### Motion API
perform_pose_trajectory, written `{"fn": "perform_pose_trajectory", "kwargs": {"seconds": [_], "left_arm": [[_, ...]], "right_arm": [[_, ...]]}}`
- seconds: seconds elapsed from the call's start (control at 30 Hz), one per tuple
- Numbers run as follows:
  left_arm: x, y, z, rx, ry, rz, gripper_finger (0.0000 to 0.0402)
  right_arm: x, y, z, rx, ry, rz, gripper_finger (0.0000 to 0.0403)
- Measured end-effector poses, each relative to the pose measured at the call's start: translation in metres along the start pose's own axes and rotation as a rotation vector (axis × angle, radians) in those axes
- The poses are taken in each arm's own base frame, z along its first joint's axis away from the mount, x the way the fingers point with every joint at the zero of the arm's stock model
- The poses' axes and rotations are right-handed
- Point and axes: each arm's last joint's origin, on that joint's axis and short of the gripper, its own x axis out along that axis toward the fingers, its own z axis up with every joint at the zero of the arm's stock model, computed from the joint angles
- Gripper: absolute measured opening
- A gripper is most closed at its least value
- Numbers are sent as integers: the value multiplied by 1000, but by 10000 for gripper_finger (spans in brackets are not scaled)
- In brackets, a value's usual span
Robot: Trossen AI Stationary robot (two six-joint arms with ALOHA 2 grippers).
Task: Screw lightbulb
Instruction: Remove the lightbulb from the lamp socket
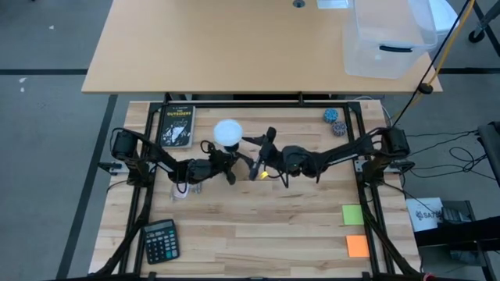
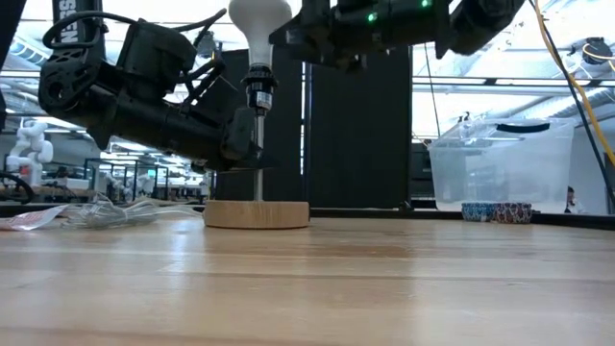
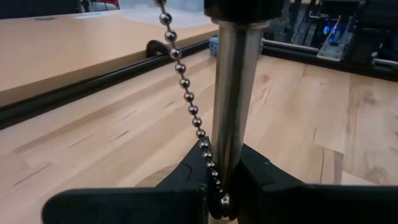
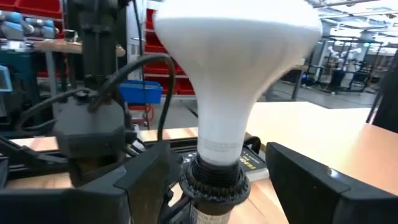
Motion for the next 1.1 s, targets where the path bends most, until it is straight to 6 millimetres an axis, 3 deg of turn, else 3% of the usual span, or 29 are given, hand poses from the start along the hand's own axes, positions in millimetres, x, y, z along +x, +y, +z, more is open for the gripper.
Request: {"fn": "perform_pose_trajectory", "kwargs": {"seconds": [0.23,0.53,1.1], "left_arm": [[0,0,0,-4,-2,15,33],[0,1,0,-8,-4,36,33],[0,1,0,-6,-1,40,33]], "right_arm": [[6,2,-9,39,-77,-24,258],[29,9,5,24,-60,-31,258],[44,-13,6,76,-27,-28,258]]}}
